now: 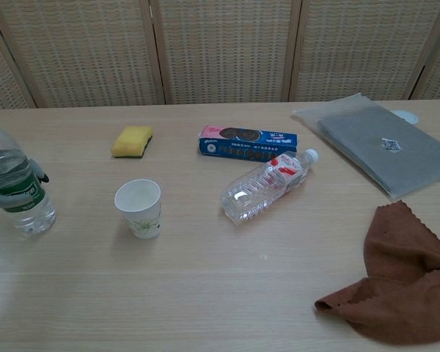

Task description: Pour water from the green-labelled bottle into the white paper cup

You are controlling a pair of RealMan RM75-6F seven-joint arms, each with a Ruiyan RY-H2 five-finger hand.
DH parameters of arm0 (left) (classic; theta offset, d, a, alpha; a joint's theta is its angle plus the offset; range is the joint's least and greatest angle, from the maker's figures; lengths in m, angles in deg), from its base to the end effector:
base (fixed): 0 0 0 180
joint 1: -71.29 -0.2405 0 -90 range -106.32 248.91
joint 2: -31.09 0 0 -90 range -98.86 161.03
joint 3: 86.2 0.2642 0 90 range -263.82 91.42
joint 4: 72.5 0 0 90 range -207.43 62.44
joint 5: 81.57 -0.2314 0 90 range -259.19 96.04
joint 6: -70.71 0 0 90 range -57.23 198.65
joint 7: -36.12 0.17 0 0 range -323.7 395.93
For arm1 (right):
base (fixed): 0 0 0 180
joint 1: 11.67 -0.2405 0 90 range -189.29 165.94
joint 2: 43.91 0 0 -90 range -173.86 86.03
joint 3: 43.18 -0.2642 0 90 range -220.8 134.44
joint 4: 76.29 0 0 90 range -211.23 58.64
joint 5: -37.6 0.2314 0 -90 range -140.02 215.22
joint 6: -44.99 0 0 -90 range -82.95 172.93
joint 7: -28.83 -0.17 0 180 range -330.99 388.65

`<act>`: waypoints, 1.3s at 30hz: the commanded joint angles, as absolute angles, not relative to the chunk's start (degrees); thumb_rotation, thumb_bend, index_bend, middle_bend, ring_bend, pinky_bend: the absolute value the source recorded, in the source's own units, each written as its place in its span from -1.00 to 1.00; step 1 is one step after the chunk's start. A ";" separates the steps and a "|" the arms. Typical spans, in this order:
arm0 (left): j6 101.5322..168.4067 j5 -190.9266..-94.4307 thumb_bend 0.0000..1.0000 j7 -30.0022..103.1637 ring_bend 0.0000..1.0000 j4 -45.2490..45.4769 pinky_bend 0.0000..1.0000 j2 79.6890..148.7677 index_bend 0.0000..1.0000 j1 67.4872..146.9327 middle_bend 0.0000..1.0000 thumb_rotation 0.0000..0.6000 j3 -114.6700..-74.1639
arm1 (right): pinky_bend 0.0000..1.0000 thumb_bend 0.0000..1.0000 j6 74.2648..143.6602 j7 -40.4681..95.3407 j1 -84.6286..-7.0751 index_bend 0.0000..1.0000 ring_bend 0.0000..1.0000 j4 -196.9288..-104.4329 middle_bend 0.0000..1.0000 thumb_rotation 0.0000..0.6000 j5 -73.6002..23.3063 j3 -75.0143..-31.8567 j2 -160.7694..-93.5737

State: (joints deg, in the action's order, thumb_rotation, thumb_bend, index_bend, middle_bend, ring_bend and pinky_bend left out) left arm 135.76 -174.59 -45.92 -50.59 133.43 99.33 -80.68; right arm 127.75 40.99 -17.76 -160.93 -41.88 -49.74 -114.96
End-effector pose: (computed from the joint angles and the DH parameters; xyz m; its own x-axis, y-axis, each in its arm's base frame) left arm -0.3757 0.3605 -0.0072 -0.3001 0.3893 0.8709 0.9425 -0.0195 0.3335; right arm -0.3527 -0.2319 0.1280 0.5735 0.0107 0.8192 -0.8157 0.0995 0.5698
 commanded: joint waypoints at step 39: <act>136.58 -179.59 -0.06 -18.40 -0.32 -50.30 -0.14 128.14 0.24 109.78 -0.13 1.00 -78.78 | -1.00 -1.00 128.17 44.09 -17.82 -1.00 -1.00 -161.60 -1.00 1.00 -41.70 -49.46 -115.54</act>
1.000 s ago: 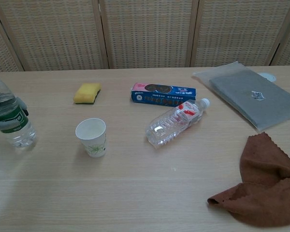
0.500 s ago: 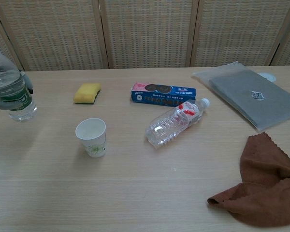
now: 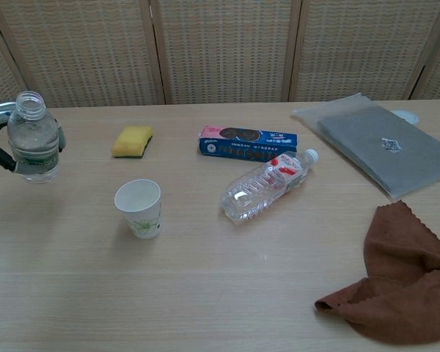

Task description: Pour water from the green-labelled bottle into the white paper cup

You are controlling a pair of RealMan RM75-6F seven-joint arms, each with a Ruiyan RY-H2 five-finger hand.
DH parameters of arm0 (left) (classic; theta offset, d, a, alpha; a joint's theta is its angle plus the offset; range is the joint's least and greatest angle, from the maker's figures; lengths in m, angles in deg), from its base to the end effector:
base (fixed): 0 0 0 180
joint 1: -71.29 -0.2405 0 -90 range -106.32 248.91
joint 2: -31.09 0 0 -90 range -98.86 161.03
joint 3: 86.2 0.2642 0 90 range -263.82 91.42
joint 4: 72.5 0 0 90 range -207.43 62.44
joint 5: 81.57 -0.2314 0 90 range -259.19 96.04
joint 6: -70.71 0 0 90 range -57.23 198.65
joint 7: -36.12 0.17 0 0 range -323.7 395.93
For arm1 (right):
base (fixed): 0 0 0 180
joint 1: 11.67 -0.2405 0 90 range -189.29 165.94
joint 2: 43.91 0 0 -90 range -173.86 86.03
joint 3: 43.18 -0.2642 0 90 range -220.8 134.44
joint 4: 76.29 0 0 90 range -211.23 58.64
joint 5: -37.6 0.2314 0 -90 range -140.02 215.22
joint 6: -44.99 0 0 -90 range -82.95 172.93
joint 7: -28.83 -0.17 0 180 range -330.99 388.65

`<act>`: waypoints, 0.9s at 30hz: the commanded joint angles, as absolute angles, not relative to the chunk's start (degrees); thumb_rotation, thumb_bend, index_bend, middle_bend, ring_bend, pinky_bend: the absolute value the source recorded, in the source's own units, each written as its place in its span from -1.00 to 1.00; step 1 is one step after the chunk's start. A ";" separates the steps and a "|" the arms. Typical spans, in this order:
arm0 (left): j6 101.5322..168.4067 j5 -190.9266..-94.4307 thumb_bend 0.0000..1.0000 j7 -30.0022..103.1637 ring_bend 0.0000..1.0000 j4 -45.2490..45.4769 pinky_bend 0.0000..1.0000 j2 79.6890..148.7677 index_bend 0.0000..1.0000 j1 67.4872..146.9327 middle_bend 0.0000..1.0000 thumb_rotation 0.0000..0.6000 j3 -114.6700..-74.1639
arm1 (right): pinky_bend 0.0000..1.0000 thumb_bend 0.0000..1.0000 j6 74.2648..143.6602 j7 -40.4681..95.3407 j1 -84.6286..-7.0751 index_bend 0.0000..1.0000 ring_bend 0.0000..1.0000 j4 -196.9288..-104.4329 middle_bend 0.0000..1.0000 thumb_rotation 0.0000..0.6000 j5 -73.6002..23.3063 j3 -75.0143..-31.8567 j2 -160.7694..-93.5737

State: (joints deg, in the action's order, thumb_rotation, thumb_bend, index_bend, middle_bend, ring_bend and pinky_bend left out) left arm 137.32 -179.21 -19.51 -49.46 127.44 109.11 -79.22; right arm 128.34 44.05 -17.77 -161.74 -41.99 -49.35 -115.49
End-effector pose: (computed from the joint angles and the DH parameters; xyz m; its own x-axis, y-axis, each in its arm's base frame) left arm -0.3196 0.4214 0.0288 0.3263 0.3065 0.8942 0.8904 -0.4172 -0.1819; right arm -0.3482 -0.2301 0.1230 0.5993 0.0080 0.8005 -0.7973 0.0955 0.5960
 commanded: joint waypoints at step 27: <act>133.23 -180.87 -0.07 -6.62 -0.29 -49.52 -0.14 129.02 0.29 114.18 -0.09 1.00 -76.94 | -1.00 -1.00 127.39 44.63 -18.15 -1.00 -1.00 -161.12 -1.00 1.00 -41.02 -49.42 -115.94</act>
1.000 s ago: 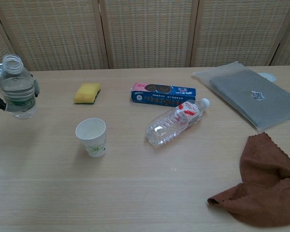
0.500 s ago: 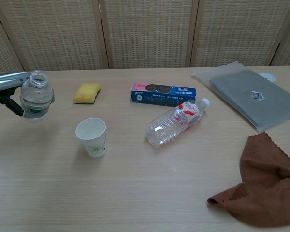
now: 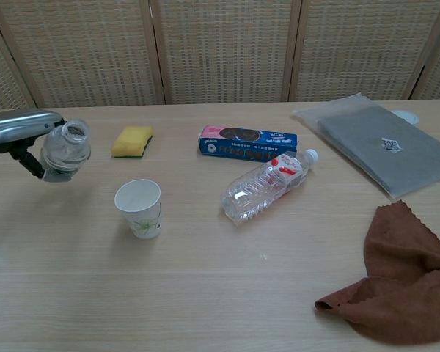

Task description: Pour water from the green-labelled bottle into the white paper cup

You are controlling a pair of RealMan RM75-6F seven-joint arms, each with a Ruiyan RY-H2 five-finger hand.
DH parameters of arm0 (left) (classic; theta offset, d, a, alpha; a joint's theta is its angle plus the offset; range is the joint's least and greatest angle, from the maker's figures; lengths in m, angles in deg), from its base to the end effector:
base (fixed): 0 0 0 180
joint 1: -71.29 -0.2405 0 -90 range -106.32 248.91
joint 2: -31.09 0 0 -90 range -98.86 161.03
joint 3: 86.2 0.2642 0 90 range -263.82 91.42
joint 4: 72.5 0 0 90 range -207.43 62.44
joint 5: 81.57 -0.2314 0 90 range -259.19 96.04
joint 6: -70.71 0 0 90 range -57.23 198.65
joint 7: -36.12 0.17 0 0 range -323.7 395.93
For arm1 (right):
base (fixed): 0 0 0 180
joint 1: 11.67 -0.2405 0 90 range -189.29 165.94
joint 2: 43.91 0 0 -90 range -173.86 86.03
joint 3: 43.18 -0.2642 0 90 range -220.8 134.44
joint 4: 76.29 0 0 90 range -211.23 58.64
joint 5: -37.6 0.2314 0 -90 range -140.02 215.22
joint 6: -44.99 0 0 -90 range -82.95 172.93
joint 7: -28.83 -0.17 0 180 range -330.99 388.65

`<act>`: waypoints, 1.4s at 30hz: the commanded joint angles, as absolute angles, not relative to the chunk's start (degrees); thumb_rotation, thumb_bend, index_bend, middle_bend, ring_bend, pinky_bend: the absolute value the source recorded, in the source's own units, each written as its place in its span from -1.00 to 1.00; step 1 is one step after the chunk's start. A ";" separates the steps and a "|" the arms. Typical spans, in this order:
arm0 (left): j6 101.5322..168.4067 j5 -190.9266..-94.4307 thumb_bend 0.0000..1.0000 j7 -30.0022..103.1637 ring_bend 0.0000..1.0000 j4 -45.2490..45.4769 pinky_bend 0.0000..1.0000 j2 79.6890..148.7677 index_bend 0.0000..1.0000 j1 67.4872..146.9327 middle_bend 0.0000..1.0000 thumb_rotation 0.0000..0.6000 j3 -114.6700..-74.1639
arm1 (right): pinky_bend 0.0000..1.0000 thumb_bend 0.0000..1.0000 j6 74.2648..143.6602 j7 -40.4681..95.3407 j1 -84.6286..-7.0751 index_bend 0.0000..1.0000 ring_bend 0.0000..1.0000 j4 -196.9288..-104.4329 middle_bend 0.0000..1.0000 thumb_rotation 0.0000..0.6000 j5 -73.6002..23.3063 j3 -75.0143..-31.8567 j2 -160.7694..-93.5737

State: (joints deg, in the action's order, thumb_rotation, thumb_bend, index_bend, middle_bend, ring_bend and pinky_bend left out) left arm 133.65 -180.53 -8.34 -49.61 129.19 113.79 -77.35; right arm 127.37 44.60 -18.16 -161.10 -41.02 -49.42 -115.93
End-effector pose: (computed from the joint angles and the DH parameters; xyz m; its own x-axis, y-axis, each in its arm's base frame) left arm -0.2917 0.4381 0.0030 0.5402 0.2559 0.8017 0.7723 -0.5292 -0.3515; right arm -0.3517 -0.2326 0.1202 0.6062 -0.0083 0.7952 -0.7905 0.1035 0.6037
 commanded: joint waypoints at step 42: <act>124.46 -177.26 -0.04 21.18 -0.28 -32.48 -0.14 121.93 0.29 118.60 -0.08 1.00 -79.42 | -1.00 -1.00 128.07 41.56 -17.67 -1.00 -1.00 -162.23 -1.00 1.00 -41.64 -49.40 -114.38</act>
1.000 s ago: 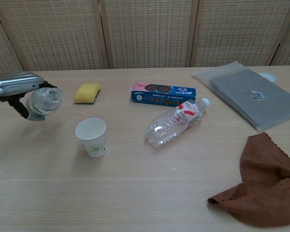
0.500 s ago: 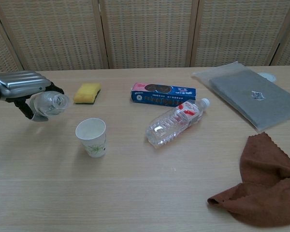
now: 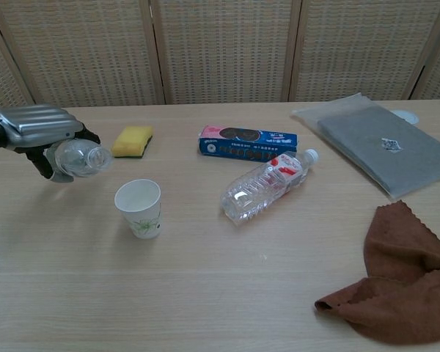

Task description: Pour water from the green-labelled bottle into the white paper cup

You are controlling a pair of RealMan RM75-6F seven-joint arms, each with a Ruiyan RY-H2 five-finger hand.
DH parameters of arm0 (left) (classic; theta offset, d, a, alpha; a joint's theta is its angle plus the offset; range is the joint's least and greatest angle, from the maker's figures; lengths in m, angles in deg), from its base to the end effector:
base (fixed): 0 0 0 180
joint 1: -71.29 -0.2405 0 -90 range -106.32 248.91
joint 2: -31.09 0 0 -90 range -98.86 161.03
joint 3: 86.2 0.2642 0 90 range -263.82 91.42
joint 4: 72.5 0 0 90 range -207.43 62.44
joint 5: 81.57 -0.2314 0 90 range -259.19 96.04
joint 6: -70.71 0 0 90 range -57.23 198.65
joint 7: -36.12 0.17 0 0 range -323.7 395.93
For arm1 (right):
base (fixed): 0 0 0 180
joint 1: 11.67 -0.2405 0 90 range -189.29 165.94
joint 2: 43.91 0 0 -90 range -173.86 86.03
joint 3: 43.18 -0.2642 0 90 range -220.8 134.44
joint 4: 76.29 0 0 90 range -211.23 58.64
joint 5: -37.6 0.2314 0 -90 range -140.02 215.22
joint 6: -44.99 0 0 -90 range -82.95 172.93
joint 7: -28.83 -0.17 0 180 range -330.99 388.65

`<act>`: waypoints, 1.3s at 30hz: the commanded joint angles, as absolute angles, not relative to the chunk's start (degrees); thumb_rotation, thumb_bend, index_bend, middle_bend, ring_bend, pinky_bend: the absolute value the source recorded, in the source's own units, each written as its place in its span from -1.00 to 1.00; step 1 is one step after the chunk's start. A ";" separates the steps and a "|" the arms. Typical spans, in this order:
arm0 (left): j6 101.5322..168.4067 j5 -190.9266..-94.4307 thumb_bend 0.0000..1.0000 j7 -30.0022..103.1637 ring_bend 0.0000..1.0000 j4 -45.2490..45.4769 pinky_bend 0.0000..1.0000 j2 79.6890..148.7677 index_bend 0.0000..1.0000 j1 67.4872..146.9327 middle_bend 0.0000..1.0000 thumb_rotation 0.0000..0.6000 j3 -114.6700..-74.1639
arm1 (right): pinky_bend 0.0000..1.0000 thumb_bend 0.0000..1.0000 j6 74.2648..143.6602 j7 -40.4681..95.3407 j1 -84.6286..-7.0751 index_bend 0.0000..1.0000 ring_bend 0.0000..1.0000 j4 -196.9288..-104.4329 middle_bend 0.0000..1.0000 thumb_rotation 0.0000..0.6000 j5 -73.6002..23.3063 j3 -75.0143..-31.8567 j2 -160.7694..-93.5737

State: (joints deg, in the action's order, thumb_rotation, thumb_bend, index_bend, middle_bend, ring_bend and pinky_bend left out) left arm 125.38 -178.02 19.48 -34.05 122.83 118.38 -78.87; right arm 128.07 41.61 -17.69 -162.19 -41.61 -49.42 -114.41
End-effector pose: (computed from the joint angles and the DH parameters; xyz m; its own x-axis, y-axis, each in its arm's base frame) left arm -0.2643 0.4444 -0.0080 0.7955 0.1168 0.5945 0.5319 -0.6045 -0.5930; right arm -0.3502 -0.2298 0.1289 0.5727 0.0076 0.8197 -0.8159 0.1017 0.5691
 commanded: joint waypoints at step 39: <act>116.08 -165.71 -0.04 53.64 -0.26 -15.22 -0.14 117.65 0.29 118.71 -0.06 1.00 -85.94 | -1.00 -1.00 129.02 38.51 -17.06 -1.00 -1.00 -163.29 -1.00 1.00 -42.60 -49.46 -112.83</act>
State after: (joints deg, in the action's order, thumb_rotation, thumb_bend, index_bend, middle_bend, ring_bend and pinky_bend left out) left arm 116.17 -165.89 53.54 -15.30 117.71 118.75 -85.81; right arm 129.02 38.52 -17.06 -163.30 -42.60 -49.46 -112.82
